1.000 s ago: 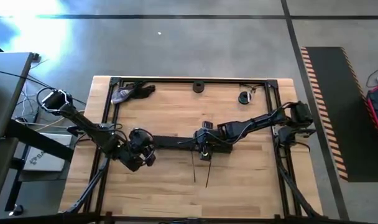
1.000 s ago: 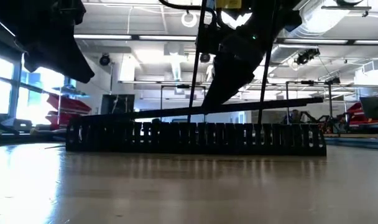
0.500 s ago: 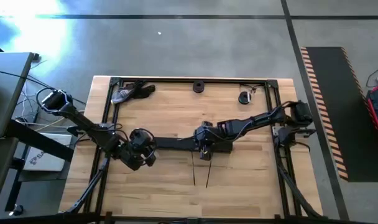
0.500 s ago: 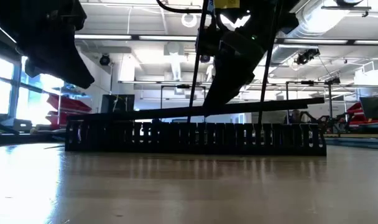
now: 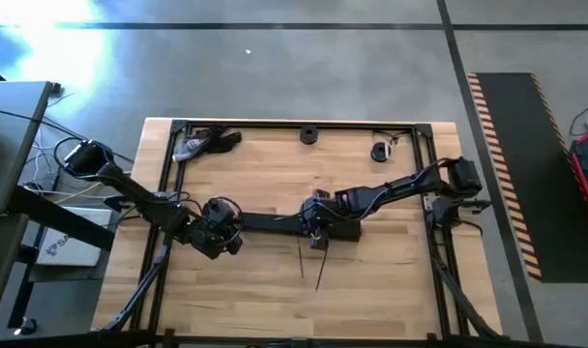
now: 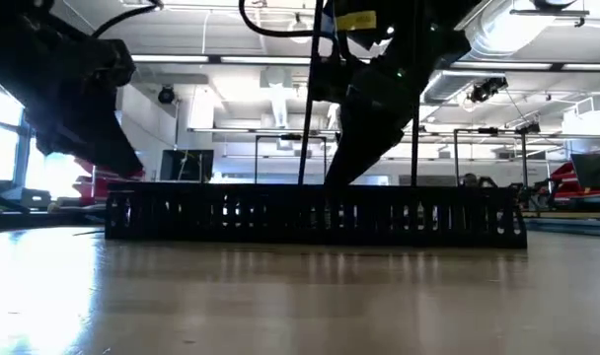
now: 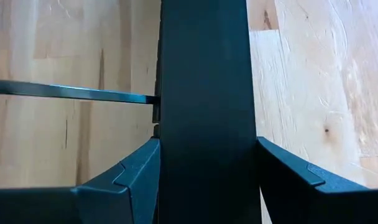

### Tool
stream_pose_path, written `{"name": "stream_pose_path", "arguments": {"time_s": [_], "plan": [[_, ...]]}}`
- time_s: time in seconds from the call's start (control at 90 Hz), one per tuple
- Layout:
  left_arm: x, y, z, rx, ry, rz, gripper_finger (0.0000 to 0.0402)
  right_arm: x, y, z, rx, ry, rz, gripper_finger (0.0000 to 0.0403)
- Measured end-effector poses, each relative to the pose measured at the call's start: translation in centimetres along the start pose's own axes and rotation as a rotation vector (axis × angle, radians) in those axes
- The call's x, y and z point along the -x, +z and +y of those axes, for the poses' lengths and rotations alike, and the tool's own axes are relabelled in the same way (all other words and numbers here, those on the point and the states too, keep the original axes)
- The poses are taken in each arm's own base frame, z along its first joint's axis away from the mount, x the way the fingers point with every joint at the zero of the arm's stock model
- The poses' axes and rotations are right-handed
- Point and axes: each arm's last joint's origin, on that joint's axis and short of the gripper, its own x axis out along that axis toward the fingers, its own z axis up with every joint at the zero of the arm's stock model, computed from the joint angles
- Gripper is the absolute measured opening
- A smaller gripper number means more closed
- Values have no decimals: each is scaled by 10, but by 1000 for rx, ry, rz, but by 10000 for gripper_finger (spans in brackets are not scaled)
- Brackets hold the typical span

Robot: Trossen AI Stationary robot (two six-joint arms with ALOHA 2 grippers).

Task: Ziptie cables
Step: Close the black cable duct

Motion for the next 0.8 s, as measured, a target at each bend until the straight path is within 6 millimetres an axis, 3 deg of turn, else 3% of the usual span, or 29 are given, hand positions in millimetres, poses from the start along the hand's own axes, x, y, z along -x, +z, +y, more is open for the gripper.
{"name": "stream_pose_path", "arguments": {"time_s": [0.2, 0.644, 0.8], "plan": [[-2, 1, 1, -5, 5, 24, 78, 0, 0, 0, 2, 3, -1, 203], [-26, -10, 1, -93, 110, 64, 9, 0, -1, 0, -9, 15, 12, 203], [-23, -7, -1, -87, 92, 85, 1, 0, -1, 0, -9, 19, 14, 202]]}}
